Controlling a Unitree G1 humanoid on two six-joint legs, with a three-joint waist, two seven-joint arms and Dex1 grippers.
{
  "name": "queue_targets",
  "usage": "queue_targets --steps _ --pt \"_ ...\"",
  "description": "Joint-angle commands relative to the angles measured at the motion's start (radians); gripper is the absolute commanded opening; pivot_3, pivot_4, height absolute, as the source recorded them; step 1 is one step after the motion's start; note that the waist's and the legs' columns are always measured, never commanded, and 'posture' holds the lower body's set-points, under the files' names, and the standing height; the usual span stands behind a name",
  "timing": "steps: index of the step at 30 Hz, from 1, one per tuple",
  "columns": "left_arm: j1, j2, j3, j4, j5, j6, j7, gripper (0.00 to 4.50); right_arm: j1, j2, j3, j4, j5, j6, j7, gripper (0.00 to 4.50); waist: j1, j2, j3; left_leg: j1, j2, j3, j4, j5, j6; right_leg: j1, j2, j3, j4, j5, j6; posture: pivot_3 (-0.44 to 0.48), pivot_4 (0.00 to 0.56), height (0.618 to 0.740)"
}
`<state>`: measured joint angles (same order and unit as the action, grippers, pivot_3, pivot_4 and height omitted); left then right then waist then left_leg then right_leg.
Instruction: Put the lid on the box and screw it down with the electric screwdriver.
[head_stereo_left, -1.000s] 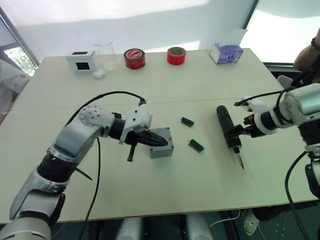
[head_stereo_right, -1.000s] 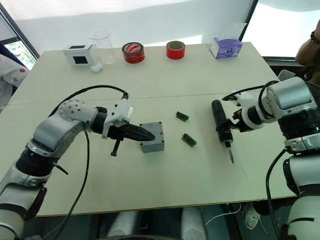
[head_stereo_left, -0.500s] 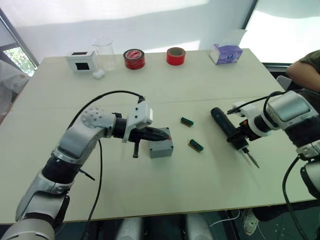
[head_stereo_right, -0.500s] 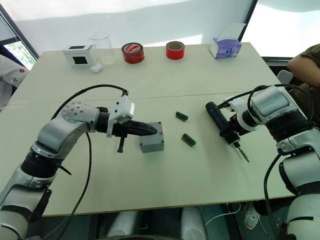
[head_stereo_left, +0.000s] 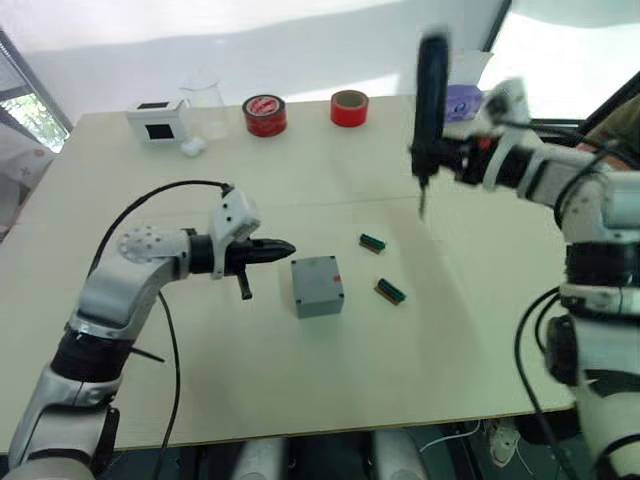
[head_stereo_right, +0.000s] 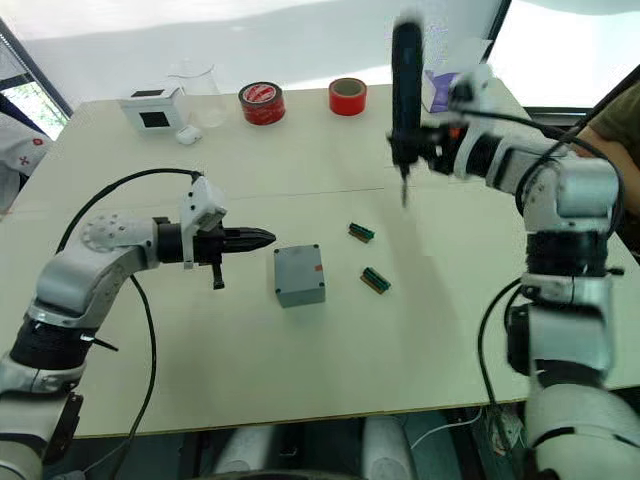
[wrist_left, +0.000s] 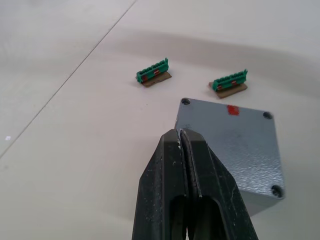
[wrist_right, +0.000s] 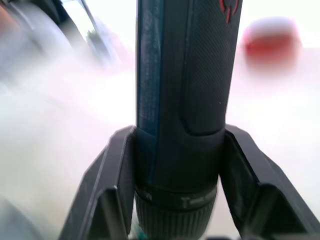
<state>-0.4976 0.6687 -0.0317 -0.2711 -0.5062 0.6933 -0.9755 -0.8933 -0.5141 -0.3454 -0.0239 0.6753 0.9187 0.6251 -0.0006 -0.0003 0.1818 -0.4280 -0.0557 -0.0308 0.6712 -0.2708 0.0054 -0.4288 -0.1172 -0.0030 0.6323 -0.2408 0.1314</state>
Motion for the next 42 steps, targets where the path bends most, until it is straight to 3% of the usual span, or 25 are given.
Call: queue_targets --steps 1,6,17,42 --pt "0.026 0.023 0.059 -0.066 -0.058 0.062 0.024 0.0 0.152 0.122 -0.018 -0.278 0.112 -0.055 -0.054 1.77 0.007 -0.002 -0.001 0.0 -0.001 0.0 0.001 0.0 0.0 0.001 0.0 0.0 -0.001 0.0 0.0 0.0 0.15 0.74" --pt "-0.006 0.011 0.012 -0.049 -0.049 0.066 0.026 0.0 0.288 0.252 0.159 -0.406 0.024 -0.207 -0.074 1.77 0.008 0.001 0.0 0.001 -0.003 0.002 0.009 -0.004 0.006 0.003 -0.001 0.002 0.001 0.002 0.001 0.0 0.15 0.74" --pt "-0.036 0.014 -0.129 0.05 0.07 -0.023 -0.02 0.0 0.411 0.313 0.366 -0.383 -0.143 -0.435 -0.062 1.77 -0.009 0.0 0.0 0.002 -0.002 0.002 0.009 -0.001 0.001 0.002 0.001 0.002 0.002 0.001 0.001 0.0 0.15 0.74" --pt "-0.014 -0.002 -0.179 0.049 0.143 -0.071 -0.036 0.0 0.441 0.29 0.406 -0.203 -0.309 -0.673 -0.024 1.77 -0.012 0.0 0.0 0.002 -0.001 0.002 0.009 -0.001 0.001 0.003 0.001 0.002 0.002 0.001 0.001 0.0 0.15 0.74"
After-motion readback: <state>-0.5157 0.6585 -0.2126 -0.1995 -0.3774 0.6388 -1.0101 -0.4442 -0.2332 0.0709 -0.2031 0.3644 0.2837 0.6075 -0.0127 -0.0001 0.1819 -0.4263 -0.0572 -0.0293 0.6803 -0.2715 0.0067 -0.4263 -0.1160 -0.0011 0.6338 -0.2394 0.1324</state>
